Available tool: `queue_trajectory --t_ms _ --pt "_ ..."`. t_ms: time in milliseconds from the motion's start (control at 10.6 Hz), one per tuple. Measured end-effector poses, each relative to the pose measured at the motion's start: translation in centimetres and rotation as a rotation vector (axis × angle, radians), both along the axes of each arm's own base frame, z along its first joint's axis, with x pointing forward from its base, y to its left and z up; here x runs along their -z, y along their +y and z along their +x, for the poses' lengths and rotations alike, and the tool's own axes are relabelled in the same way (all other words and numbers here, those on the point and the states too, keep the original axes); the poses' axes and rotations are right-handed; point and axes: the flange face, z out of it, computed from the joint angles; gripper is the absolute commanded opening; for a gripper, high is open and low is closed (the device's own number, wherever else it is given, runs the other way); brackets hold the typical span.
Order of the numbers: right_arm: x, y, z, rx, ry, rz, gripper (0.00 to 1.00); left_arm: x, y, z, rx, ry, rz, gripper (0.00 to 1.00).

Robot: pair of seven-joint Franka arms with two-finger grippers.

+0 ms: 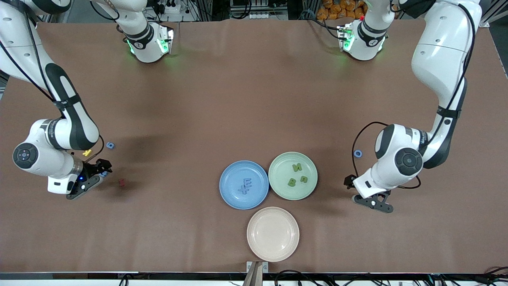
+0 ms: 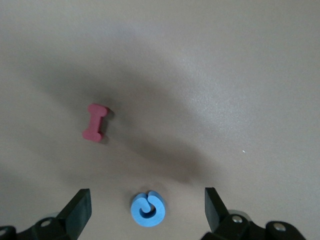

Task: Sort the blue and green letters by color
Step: 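Release u and grasp green b while the right gripper grasps blue c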

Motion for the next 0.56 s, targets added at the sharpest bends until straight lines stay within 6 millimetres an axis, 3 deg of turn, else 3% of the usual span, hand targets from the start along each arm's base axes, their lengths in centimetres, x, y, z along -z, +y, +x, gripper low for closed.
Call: queue_trajectory --t_ms 282,564 --pt "1.0 -1.1 -0.9 -0.012 -0.009 -0.016 1.0 2.2 2.3 -0.4 0.135 0.039 0.011 0.95" --pt "1.7 -2.0 -1.6 -0.003 -0.013 -0.014 1.0 3.8 4.4 -0.5 0.097 0.063 0.0 0.78"
